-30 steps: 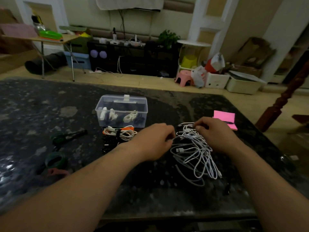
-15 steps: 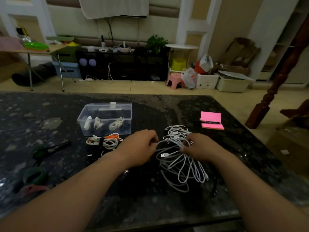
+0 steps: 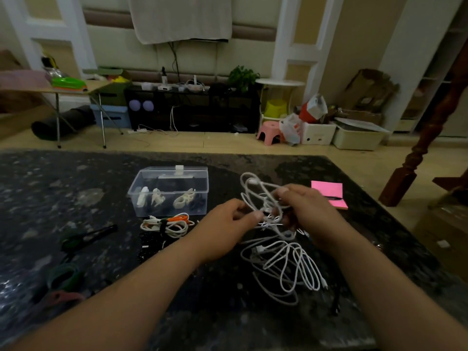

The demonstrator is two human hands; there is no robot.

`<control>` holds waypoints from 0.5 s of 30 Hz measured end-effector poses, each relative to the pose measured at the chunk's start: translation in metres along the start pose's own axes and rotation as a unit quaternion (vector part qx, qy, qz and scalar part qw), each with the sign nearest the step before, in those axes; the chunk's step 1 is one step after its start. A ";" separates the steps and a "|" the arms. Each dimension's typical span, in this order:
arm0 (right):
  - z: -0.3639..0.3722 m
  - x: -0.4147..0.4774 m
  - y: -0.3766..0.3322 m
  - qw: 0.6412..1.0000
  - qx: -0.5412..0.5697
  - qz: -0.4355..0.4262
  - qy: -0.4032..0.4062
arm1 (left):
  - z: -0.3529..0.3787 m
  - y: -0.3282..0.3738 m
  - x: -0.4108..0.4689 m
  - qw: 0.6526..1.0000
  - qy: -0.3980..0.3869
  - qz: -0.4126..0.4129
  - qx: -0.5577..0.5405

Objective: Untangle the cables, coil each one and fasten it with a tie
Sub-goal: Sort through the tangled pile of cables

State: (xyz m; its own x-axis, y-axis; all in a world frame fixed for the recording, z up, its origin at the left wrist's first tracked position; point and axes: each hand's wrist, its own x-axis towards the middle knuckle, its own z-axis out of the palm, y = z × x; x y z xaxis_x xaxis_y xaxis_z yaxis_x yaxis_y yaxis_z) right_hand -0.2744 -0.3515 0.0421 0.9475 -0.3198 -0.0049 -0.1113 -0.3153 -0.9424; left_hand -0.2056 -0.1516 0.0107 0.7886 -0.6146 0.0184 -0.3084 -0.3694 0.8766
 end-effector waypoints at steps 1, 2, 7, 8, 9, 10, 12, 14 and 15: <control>0.007 -0.005 -0.001 0.999 0.004 0.007 -0.043 | 0.002 0.003 -0.002 0.996 -0.019 -0.015 -0.083; 0.012 -0.010 -0.004 0.997 0.009 0.014 -0.080 | 0.004 0.007 -0.005 0.988 -0.030 -0.024 -0.152; 0.013 -0.021 -0.013 0.985 -0.070 0.030 -0.153 | 0.002 0.007 -0.007 0.965 0.006 -0.030 -0.261; 0.011 -0.019 -0.013 0.990 -0.068 0.028 -0.117 | 0.000 0.009 -0.007 0.967 0.018 -0.036 -0.253; 0.008 -0.014 -0.011 0.996 -0.055 0.025 -0.062 | -0.002 0.008 -0.005 0.969 0.033 -0.047 -0.240; 0.003 -0.008 -0.007 0.999 -0.038 0.024 -0.001 | -0.005 0.007 -0.004 0.970 0.042 -0.056 -0.231; -0.006 0.005 0.004 0.994 -0.034 0.016 0.098 | -0.010 0.006 -0.004 0.972 0.037 -0.066 -0.220; -0.017 0.018 0.021 0.982 -0.141 0.010 0.129 | -0.016 0.006 -0.004 0.975 0.015 -0.070 -0.209; -0.020 0.021 0.030 0.970 -0.214 0.020 0.111 | -0.018 0.004 -0.004 0.977 0.004 -0.069 -0.200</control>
State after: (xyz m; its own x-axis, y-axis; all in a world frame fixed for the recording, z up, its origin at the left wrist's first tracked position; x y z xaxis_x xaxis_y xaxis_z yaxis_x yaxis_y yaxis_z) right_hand -0.2637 -0.3851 0.0207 0.8571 -0.5091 0.0789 -0.3056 -0.6256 -0.7178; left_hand -0.1999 -0.1380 0.0231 0.8121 -0.5728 -0.1113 0.0332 -0.1451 0.9889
